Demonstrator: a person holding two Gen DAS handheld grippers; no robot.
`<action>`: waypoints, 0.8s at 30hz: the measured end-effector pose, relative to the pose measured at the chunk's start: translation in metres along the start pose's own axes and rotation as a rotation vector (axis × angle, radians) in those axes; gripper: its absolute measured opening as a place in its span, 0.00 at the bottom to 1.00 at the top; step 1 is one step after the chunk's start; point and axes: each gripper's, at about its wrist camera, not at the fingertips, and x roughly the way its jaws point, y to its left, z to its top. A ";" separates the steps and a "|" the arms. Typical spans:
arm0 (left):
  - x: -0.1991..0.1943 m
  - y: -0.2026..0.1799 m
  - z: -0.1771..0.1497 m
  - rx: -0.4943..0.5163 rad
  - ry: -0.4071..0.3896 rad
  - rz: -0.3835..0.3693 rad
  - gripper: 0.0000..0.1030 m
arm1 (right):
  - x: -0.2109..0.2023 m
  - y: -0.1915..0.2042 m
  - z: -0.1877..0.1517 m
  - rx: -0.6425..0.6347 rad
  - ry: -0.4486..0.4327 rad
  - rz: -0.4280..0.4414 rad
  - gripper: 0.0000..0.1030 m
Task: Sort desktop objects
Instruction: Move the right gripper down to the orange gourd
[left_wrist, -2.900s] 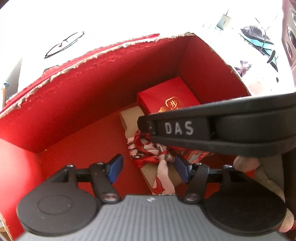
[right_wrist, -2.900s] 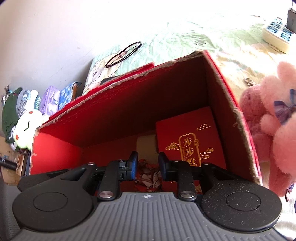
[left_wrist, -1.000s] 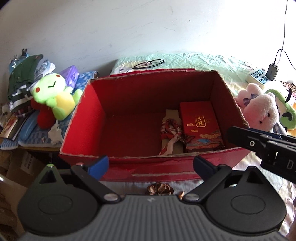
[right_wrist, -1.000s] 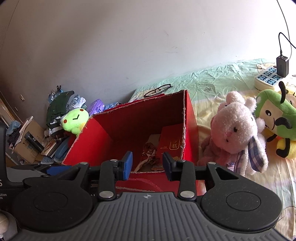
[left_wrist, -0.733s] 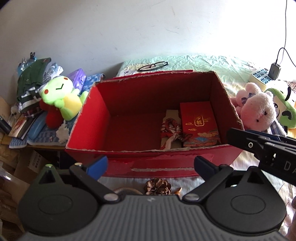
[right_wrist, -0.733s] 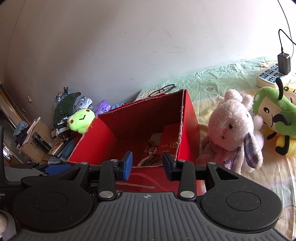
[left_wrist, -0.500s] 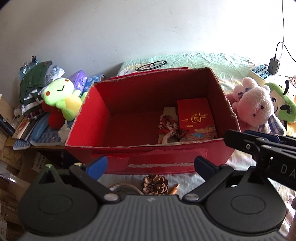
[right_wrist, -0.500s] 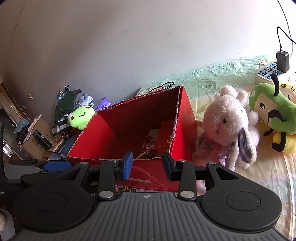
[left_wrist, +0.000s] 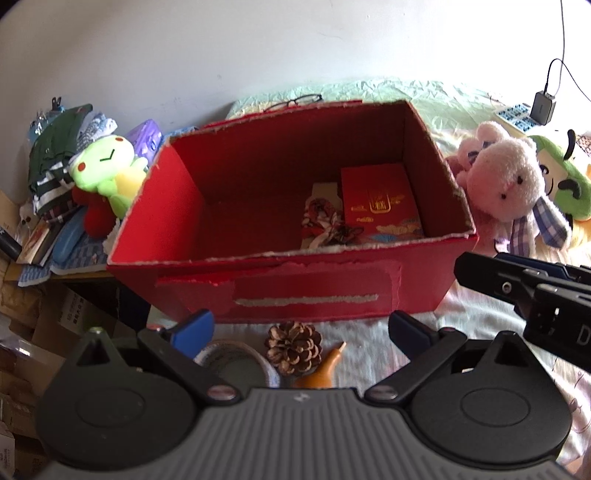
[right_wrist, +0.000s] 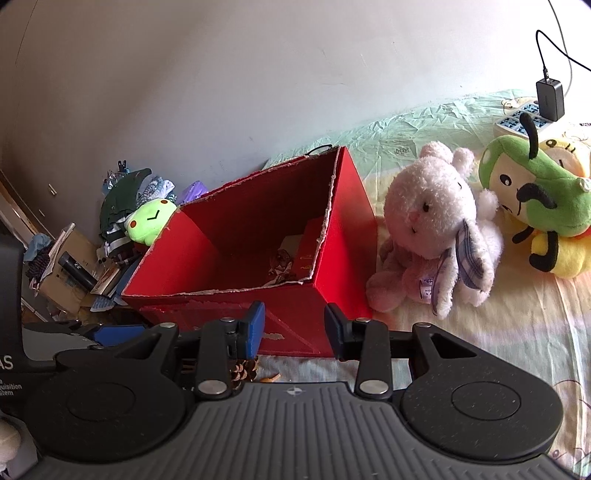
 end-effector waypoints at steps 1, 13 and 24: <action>0.003 0.000 -0.001 0.002 0.011 0.000 0.98 | 0.002 0.000 -0.001 0.003 0.010 -0.003 0.38; 0.026 0.006 -0.015 0.006 0.091 0.049 0.98 | 0.016 0.005 -0.015 -0.007 0.083 -0.021 0.38; 0.035 0.014 -0.019 -0.003 0.120 0.074 0.98 | 0.031 0.007 -0.021 -0.001 0.132 -0.009 0.38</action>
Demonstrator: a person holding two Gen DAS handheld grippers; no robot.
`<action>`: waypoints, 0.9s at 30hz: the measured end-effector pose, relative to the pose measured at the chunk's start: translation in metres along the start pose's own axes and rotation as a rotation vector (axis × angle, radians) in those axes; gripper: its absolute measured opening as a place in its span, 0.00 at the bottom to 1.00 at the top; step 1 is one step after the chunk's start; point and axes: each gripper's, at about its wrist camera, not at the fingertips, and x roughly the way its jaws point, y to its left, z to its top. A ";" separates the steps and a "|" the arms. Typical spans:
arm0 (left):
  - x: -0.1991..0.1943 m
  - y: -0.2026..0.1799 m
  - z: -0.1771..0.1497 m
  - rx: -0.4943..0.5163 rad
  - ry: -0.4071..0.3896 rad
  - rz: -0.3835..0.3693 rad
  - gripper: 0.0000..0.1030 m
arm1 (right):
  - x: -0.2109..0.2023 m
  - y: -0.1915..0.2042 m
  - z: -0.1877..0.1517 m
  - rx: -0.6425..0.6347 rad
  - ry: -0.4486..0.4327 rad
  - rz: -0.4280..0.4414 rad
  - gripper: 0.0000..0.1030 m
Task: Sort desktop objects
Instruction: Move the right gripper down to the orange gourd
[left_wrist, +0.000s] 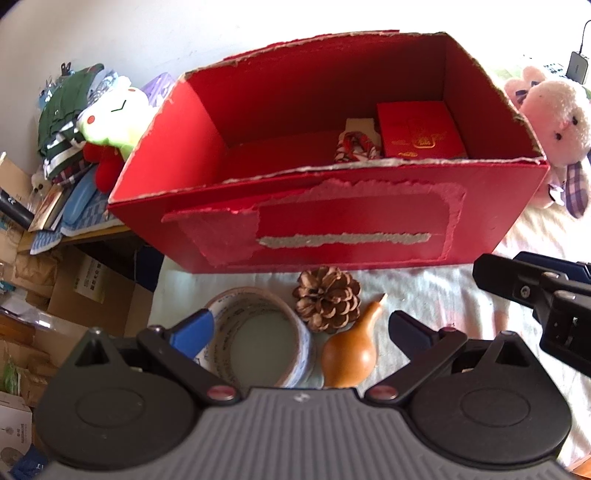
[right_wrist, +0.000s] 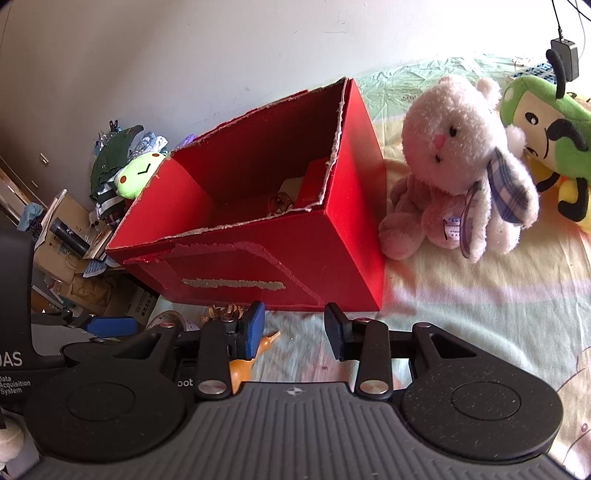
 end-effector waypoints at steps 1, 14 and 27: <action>0.001 0.000 -0.001 -0.001 0.002 0.002 0.98 | 0.002 0.000 -0.001 0.000 0.005 0.002 0.38; 0.006 0.015 -0.013 -0.005 0.021 0.004 0.98 | 0.027 0.005 -0.003 0.004 0.105 0.058 0.40; -0.004 0.024 -0.069 0.074 0.008 -0.297 0.96 | 0.053 0.009 -0.013 0.030 0.263 0.141 0.44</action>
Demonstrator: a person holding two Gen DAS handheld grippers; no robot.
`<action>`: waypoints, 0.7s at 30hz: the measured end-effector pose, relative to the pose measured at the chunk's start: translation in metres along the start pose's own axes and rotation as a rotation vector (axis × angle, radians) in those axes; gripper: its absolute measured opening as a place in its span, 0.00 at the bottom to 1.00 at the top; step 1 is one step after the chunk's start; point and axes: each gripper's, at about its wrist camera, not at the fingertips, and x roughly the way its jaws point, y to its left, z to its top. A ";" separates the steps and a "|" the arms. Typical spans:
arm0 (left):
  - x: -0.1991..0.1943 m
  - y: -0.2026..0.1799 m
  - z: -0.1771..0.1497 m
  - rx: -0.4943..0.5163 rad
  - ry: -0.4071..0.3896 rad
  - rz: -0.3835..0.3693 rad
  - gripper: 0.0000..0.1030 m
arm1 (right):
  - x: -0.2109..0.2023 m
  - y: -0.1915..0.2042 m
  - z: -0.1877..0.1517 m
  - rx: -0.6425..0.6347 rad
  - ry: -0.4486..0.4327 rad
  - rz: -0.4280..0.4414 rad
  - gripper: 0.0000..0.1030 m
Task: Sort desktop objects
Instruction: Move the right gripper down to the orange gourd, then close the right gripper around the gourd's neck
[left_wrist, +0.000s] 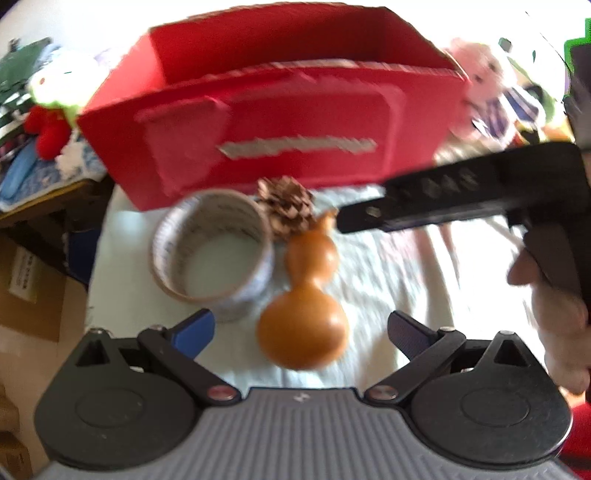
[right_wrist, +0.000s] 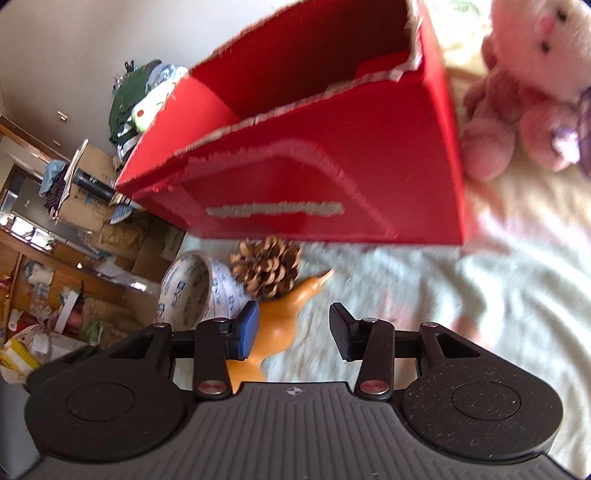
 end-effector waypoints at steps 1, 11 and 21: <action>0.003 -0.001 -0.001 0.005 0.004 -0.004 0.95 | 0.002 0.001 -0.001 0.002 0.008 0.005 0.44; 0.038 0.004 0.001 -0.075 0.047 -0.061 0.77 | 0.027 0.012 -0.006 -0.008 0.108 0.039 0.49; 0.037 -0.022 0.007 0.038 0.015 -0.098 0.59 | 0.018 -0.004 -0.010 0.029 0.111 0.059 0.42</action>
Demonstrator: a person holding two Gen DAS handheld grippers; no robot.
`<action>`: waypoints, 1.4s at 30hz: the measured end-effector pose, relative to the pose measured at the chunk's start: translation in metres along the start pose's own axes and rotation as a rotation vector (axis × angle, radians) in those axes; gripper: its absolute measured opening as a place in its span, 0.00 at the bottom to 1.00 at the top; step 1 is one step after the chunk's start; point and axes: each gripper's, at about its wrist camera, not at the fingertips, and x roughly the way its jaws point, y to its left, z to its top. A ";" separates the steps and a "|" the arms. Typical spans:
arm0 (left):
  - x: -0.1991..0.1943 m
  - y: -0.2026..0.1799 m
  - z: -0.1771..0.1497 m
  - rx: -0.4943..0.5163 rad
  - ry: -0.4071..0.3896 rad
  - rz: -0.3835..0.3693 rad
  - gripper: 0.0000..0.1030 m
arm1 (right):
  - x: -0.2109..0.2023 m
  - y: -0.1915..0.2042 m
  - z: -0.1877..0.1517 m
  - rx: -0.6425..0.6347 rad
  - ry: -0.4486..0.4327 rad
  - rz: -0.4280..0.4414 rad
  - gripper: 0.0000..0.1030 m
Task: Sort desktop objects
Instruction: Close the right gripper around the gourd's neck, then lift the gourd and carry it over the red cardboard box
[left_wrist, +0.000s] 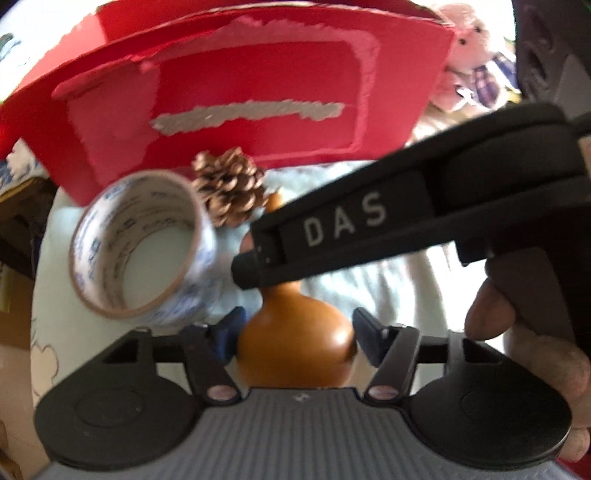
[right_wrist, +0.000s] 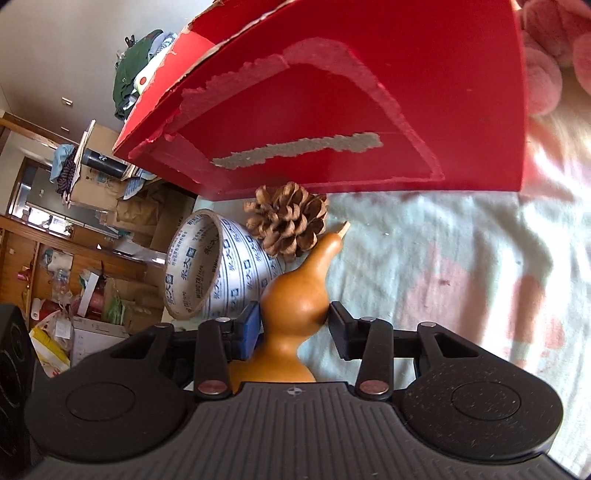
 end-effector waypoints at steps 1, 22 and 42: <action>0.001 -0.003 0.001 0.010 0.000 -0.011 0.59 | -0.003 -0.001 0.000 -0.003 -0.004 -0.009 0.42; -0.031 -0.133 0.057 0.420 -0.164 -0.265 0.58 | -0.145 -0.053 -0.027 0.133 -0.350 -0.185 0.42; -0.102 -0.023 0.155 0.472 -0.413 -0.179 0.56 | -0.114 0.059 0.109 -0.083 -0.516 -0.093 0.42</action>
